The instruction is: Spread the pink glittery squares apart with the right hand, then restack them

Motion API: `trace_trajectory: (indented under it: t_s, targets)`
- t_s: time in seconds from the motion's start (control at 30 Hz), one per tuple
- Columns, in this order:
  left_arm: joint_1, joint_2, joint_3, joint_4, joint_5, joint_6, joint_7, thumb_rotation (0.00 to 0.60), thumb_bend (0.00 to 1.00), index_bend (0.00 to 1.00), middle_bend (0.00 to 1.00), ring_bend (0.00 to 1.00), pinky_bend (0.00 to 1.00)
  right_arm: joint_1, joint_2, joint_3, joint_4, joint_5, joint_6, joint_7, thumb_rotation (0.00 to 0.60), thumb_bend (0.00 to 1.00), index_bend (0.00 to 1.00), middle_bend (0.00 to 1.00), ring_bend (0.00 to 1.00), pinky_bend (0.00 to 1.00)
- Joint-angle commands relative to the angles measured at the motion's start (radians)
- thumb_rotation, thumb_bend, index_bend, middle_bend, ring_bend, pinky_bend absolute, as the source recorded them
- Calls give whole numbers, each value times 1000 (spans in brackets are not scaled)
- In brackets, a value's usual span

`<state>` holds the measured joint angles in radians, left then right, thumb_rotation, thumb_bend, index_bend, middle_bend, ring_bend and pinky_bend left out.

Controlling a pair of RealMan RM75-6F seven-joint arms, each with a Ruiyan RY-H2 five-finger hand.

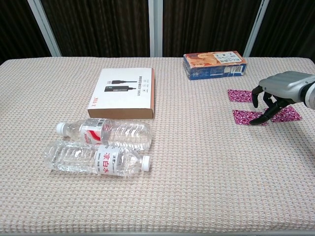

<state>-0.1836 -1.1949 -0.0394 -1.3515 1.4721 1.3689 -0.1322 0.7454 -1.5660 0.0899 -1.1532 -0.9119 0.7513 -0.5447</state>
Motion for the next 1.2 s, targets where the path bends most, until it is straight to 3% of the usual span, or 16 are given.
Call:
trace_trajectory:
  t_s: [0.03, 0.53, 0.6, 0.67, 0.77, 1.2]
  targets:
    - [0, 0, 0, 1, 0, -1, -1, 600, 0, 260, 188, 208, 390, 2, 6, 1, -7, 2, 5, -4, 260, 0, 346, 679, 784, 665]
    - [-1, 2, -3, -2, -2, -1, 3, 600, 0, 260, 188, 208, 389, 27, -9, -15, 50, -19, -40, 13, 264, 0, 322, 681, 785, 665]
    - [-1, 2, -3, -3, -3, -2, 3, 600, 0, 261, 188, 208, 389, 30, -12, -17, 55, -25, -44, 15, 283, 0, 321, 682, 785, 665]
    - [-2, 1, -3, -2, -4, -4, 3, 600, 0, 260, 188, 208, 389, 33, -14, -19, 58, -31, -45, 14, 349, 0, 321, 681, 785, 665]
    - [-2, -2, -3, 2, -6, -8, 0, 600, 0, 260, 188, 208, 389, 35, -13, -22, 57, -36, -45, 14, 398, 0, 322, 682, 784, 665]
    - [-2, -6, -2, 11, -7, -9, -5, 600, 0, 260, 188, 208, 389, 41, -24, -24, 75, -33, -58, 27, 401, 0, 322, 683, 784, 665]
